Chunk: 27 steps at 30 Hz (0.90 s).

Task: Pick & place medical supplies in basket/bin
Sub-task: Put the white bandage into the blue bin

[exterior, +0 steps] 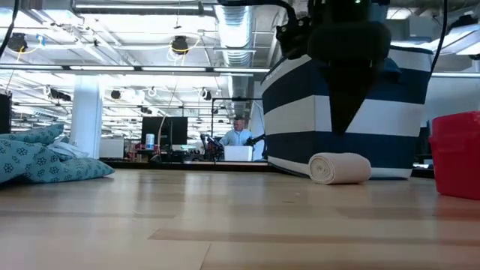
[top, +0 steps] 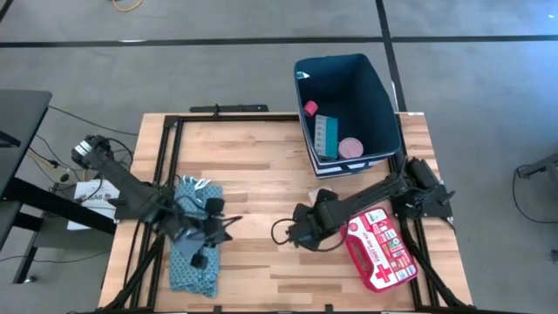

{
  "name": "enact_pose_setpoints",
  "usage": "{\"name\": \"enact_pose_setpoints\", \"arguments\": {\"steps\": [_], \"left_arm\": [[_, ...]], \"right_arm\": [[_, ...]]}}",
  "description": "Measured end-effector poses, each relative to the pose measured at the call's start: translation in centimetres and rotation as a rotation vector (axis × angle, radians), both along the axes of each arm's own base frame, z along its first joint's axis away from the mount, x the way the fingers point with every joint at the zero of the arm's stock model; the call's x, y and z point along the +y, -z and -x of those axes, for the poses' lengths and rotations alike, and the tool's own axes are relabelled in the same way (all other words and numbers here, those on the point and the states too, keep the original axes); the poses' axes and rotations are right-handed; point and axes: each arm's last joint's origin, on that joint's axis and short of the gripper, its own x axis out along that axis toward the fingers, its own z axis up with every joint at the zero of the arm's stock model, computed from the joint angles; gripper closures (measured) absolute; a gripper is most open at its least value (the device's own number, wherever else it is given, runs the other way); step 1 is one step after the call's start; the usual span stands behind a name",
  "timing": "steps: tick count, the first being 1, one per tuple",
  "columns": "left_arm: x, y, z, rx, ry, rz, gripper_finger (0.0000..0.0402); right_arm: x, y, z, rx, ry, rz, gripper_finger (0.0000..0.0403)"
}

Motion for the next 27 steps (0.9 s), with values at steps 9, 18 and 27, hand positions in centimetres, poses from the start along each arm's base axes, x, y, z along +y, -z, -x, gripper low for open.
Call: {"name": "enact_pose_setpoints", "arguments": {"steps": [9,18,27], "left_arm": [[-2.8,0.2,3.0,-0.059,-0.077,-0.036,0.0401],[-3.7,0.4,4.8,-0.096,-0.138,-0.068,0.0401],[-3.9,0.4,5.1,-0.105,-0.150,-0.062,0.0401]], "right_arm": [[-2.4,-0.1,-0.3,0.097,-0.179,0.076,0.0168],[-3.4,2.2,1.3,0.221,-0.184,0.095,0.0168],[-4.3,3.1,1.1,0.172,-0.180,0.236,0.0168]]}}
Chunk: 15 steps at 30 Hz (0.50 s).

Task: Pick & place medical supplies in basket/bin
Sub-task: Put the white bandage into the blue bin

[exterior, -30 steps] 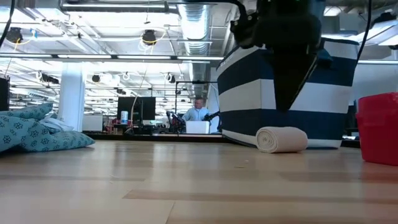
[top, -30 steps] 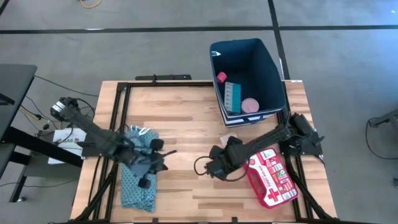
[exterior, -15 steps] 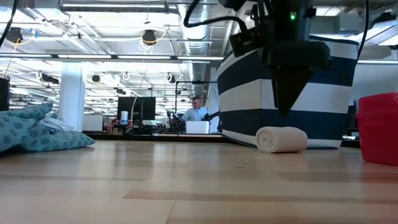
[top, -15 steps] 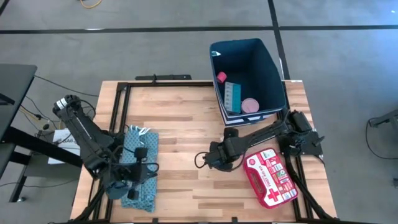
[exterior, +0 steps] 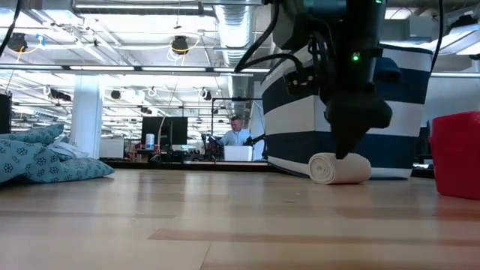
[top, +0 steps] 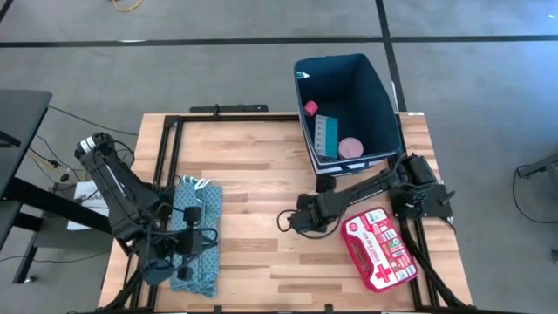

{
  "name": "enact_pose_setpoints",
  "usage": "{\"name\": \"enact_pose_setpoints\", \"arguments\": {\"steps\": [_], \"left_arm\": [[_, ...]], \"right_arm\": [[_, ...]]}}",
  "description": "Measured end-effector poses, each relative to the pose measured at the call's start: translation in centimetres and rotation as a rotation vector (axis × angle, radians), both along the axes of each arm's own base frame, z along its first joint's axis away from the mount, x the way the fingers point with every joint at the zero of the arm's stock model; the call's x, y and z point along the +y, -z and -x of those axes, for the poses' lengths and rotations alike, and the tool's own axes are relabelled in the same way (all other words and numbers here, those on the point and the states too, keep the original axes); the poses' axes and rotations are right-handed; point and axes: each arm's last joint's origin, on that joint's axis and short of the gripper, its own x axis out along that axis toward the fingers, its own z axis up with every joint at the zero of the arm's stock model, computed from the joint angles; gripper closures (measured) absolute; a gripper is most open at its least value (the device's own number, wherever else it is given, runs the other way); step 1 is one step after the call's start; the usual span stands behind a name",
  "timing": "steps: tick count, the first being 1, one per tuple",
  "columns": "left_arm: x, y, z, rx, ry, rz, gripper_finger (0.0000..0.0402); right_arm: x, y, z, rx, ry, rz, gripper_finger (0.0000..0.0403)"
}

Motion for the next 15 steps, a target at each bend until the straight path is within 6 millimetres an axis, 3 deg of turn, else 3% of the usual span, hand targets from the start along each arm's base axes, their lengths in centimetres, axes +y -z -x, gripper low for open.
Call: {"name": "enact_pose_setpoints", "arguments": {"steps": [9,15], "left_arm": [[0.0,0.0,0.0,0.003,0.000,0.005,0.0401],[0.0,0.0,0.0,0.004,0.001,0.004,0.0401]], "right_arm": [[-0.7,0.0,-0.2,0.079,-0.107,-0.038,0.0168],[-2.2,0.2,-0.8,0.079,-0.134,-0.051,0.0168]]}}
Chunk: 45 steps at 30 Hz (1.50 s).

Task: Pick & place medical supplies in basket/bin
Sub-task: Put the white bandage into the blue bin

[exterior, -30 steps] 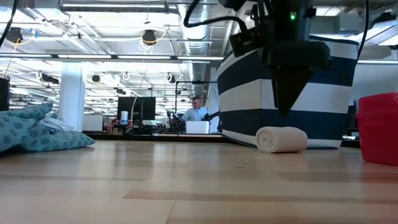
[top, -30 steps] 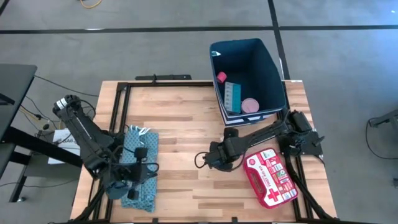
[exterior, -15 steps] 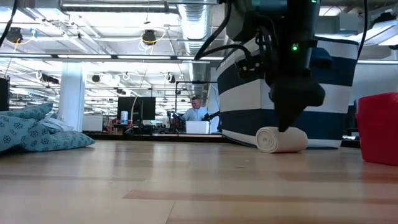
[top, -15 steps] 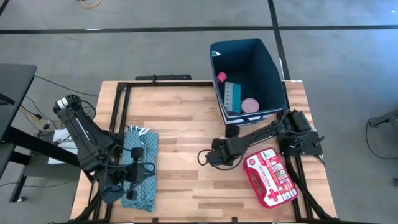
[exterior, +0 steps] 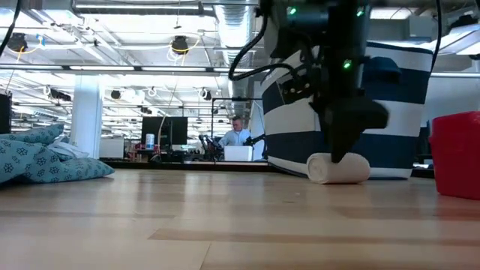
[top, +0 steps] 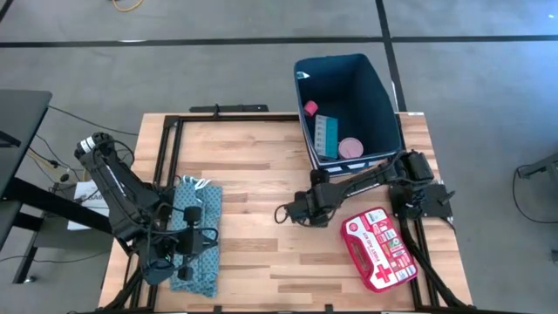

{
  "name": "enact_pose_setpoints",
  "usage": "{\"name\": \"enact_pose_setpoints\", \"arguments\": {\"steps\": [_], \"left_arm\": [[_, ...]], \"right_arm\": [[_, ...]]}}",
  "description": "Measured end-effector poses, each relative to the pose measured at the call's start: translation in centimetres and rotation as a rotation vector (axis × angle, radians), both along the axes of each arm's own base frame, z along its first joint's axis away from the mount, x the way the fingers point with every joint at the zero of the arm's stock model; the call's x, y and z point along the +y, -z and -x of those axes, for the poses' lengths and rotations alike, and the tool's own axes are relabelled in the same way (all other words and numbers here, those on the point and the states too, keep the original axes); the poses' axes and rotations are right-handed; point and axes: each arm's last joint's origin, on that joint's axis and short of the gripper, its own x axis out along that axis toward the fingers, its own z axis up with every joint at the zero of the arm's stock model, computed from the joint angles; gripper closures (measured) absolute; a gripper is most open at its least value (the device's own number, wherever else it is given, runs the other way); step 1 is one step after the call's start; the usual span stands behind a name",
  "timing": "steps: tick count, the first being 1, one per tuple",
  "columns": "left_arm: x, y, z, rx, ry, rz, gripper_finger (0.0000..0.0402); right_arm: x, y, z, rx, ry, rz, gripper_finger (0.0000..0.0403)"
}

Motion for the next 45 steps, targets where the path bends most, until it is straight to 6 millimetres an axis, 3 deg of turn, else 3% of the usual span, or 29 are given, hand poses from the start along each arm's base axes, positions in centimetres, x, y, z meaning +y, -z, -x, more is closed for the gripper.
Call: {"name": "enact_pose_setpoints", "arguments": {"steps": [9,21,25,31,37,41,45], "left_arm": [[0.0,0.0,0.0,0.014,0.010,0.007,0.0401],[0.2,0.2,0.2,0.028,-0.004,-0.001,0.0401],[0.2,0.2,0.2,0.028,-0.005,0.000,0.0401],[0.2,0.2,0.2,0.027,-0.007,0.000,0.0401],[0.2,0.2,0.1,0.021,-0.012,-0.005,0.0401],[0.2,0.2,0.1,0.016,-0.015,-0.007,0.0401],[0.2,0.2,0.1,0.016,-0.023,0.001,0.0401]], "right_arm": [[-2.5,1.8,0.2,-0.010,0.081,-0.078,0.0168],[-0.7,2.0,0.1,-0.076,0.264,-0.251,0.0175],[0.6,2.1,-0.2,-0.128,0.257,-0.266,0.0211],[2.3,1.7,-0.4,-0.203,0.329,-0.285,0.0303],[5.2,-1.5,-2.6,-0.380,0.300,-0.363,0.0321],[6.8,-5.9,-4.2,-0.569,0.255,-0.281,0.0308],[7.1,-11.5,-3.9,-0.651,0.232,-0.045,0.0304]]}}
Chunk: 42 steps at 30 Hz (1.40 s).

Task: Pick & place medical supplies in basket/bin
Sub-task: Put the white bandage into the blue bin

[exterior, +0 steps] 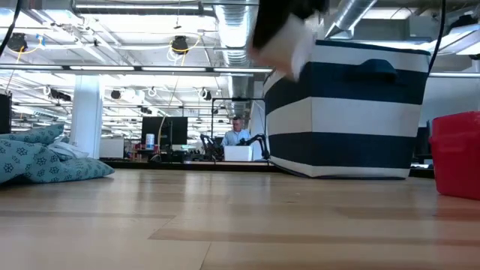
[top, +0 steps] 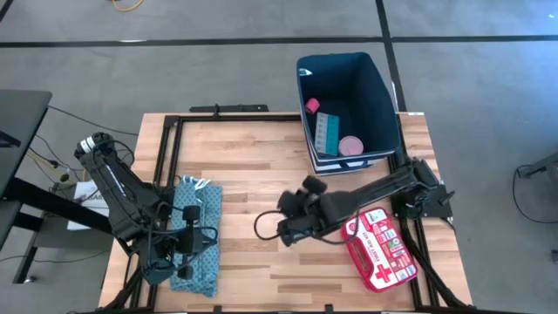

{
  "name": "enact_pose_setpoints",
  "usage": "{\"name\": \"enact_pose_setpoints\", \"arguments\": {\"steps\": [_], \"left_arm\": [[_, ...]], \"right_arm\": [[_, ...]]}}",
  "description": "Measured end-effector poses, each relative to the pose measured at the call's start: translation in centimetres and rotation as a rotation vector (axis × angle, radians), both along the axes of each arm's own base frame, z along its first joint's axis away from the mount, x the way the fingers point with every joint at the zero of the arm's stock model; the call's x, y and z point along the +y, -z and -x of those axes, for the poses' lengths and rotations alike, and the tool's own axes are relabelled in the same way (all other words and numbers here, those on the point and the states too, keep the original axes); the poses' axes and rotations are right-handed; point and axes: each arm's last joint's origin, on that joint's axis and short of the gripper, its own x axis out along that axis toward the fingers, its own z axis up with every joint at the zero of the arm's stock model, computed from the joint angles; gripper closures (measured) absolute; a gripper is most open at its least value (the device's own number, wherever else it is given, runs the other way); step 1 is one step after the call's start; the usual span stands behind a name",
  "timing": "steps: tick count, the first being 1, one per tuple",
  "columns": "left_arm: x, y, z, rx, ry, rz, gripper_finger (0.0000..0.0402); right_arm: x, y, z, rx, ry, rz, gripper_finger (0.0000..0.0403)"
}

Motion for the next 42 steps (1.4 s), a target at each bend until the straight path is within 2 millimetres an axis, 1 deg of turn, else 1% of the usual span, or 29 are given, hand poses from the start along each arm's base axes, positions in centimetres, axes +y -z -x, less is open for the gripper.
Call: {"name": "enact_pose_setpoints", "arguments": {"steps": [5,7,8,9,11,13,14,17,19,21,23,25,27,28,30,32,34,38,42], "left_arm": [[0.0,0.0,0.0,0.000,0.000,0.000,0.0401],[0.0,0.0,0.0,0.000,-0.001,0.000,0.0401],[0.0,0.0,0.0,0.000,-0.001,0.000,0.0401],[0.0,0.0,0.0,0.000,-0.001,0.000,0.0401],[0.0,0.0,0.0,0.000,-0.001,-0.001,0.0401],[0.0,0.0,0.0,0.001,-0.010,0.006,0.0401],[0.0,0.0,0.0,0.003,-0.014,0.009,0.0401],[0.1,0.1,0.2,0.011,-0.023,0.009,0.0401],[0.1,0.2,0.4,0.012,-0.026,-0.008,0.0401],[0.2,0.2,0.4,0.017,-0.031,-0.012,0.0401],[0.3,0.3,0.5,0.023,-0.033,-0.020,0.0401],[0.3,0.3,0.6,0.028,-0.042,-0.022,0.0401],[0.4,0.4,0.6,0.032,-0.048,-0.022,0.0401],[0.4,0.4,0.6,0.033,-0.050,-0.022,0.0401],[0.5,0.4,0.6,0.038,-0.061,-0.018,0.0401],[0.5,0.4,0.6,0.036,-0.071,-0.007,0.0401],[0.5,0.4,0.6,0.035,-0.080,0.003,0.0401],[0.5,0.4,0.6,0.032,-0.096,0.023,0.0401],[0.5,0.4,0.6,0.030,-0.102,0.031,0.0401]], "right_arm": [[-1.2,-6.2,2.2,-0.019,0.089,0.392,0.0305],[-2.1,-8.2,3.0,-0.079,0.166,0.528,0.0302],[-2.8,-9.0,2.9,-0.134,0.209,0.577,0.0300],[-3.5,-9.6,3.0,-0.161,0.234,0.626,0.0298],[-5.4,-10.6,3.4,-0.132,0.262,0.706,0.0294],[-8.0,-11.3,3.5,-0.116,0.331,0.736,0.0290],[-9.6,-11.6,3.7,-0.114,0.381,0.713,0.0289],[-14.7,-11.8,3.8,-0.115,0.557,0.619,0.0289],[-18.0,-11.5,4.0,-0.106,0.667,0.521,0.0288],[-21.2,-11.0,4.3,-0.062,0.747,0.421,0.0288],[-24.1,-9.9,4.3,-0.007,0.809,0.316,0.0287],[-26.6,-8.3,4.2,0.069,0.839,0.186,0.0285],[-28.3,-7.0,4.0,0.131,0.839,0.082,0.0278],[-29.0,-6.7,3.9,0.140,0.833,0.039,0.0272],[-29.6,-6.1,3.7,0.168,0.820,-0.001,0.0259],[-30.1,-5.6,3.5,0.175,0.821,-0.007,0.0242],[-30.1,-5.6,3.5,0.181,0.816,0.005,0.0225],[-29.9,-6.2,4.0,0.194,0.796,0.012,0.0190],[-29.4,-7.3,4.9,0.191,0.782,0.025,0.0166]]}}
